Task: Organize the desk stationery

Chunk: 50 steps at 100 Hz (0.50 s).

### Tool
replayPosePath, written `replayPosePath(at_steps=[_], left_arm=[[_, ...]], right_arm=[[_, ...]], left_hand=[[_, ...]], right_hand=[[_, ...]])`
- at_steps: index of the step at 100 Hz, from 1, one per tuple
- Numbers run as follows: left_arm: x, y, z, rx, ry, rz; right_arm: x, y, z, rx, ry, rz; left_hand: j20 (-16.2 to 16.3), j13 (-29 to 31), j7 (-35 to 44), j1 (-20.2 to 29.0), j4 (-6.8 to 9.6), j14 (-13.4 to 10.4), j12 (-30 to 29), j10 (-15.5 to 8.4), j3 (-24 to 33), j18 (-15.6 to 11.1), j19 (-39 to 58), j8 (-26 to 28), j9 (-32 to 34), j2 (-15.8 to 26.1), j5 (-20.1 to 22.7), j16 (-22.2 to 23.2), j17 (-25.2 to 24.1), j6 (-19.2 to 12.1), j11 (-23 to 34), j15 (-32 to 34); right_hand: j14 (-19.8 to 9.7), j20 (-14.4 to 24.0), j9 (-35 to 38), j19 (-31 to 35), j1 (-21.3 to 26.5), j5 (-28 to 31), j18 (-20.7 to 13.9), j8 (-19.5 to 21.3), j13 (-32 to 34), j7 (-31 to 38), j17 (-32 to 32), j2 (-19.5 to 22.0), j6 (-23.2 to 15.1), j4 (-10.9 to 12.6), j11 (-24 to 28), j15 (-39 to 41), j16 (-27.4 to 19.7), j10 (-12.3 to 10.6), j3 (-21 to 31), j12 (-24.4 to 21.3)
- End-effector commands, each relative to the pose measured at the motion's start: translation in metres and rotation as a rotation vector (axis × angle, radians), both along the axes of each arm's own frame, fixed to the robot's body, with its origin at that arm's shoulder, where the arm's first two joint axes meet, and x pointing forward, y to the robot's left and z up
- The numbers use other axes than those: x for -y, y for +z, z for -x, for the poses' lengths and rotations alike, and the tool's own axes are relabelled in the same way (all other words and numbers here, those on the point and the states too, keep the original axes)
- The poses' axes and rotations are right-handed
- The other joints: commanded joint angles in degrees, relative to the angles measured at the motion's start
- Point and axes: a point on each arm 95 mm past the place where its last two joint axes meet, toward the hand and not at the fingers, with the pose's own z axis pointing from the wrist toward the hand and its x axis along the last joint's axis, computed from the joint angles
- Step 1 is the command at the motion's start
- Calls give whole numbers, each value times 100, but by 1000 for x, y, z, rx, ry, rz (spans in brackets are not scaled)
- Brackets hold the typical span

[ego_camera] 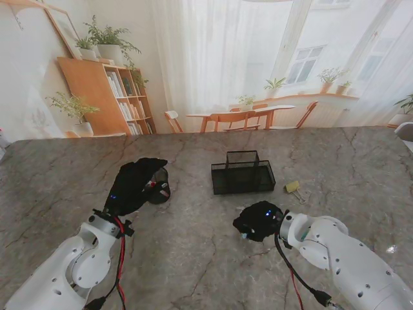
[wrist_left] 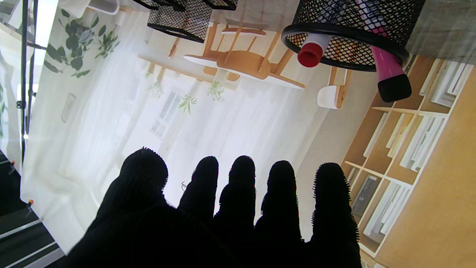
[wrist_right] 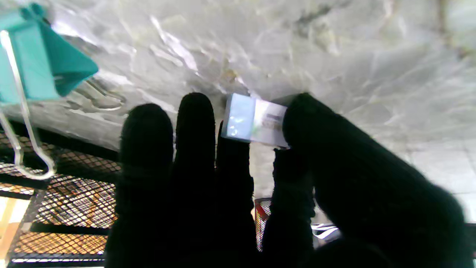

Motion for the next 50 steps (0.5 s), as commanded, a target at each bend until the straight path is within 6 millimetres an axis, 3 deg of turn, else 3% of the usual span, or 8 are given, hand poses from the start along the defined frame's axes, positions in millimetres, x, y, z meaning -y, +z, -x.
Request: replayPosePath(at_steps=[1, 9, 27, 35, 41, 50], left_arm=[[1, 0, 2, 3, 6, 5], [0, 0, 2, 6, 9, 4], [-2, 1, 3, 9, 17, 4], [-3, 1, 3, 12, 20, 4], [-3, 1, 3, 14, 21, 4], [-3, 1, 3, 16, 22, 3]], right_arm=[[6, -21, 9, -59, -12, 39], [6, -22, 9, -66, -20, 29], [6, -23, 9, -89, -29, 20], [6, -24, 9, -96, -29, 16], [6, -24, 9, -102, -29, 14], [6, -24, 9, -108, -28, 10]], left_hand=[[-89, 103, 37, 122, -907, -106, 16, -123, -75, -10, 15, 59, 40, 298, 47, 6, -61, -24, -20, 65], [-88, 107, 36, 122, -908, -106, 17, -123, -78, -5, 19, 59, 38, 293, 45, 8, -56, -28, -21, 68], [-93, 109, 37, 135, -907, -113, 19, -116, -76, -18, 20, 61, 46, 290, 48, 10, -54, -17, -17, 70], [-94, 105, 36, 138, -906, -118, 19, -126, -74, -17, 21, 61, 46, 296, 46, 10, -54, -25, -17, 68], [-95, 114, 38, 139, -907, -101, 20, -116, -75, -15, 22, 62, 47, 290, 51, 11, -52, -26, -17, 72], [-97, 105, 35, 126, -909, -110, 20, -117, -83, -18, 22, 62, 43, 290, 45, 11, -56, -20, -19, 69]], right_hand=[[-347, -161, 192, 234, 595, -67, -472, 143, 506, -94, 454, -227, -351, -86, -227, -239, -243, 11, 68, -141], [-703, -215, 430, 298, 737, -151, -874, 208, 972, -262, 887, -311, -386, -113, -382, -73, -238, 28, 79, -167], [-735, -265, 632, 86, 860, -668, -1021, -180, 1126, -817, 990, -374, -639, -220, -415, -6, -133, -171, 107, -207], [-695, -216, 633, 25, 933, -716, -993, -724, 1112, -1332, 976, -344, -632, -260, -404, -10, -27, -168, 59, -264], [-700, -172, 681, 6, 946, -659, -994, -1389, 1127, -2023, 980, -353, -355, -283, -412, 11, 42, -168, 32, -304], [-719, -62, 822, 70, 953, -136, -1054, -1869, 1188, -2624, 1006, -354, -278, -313, -513, 23, 96, -146, 12, -355]])
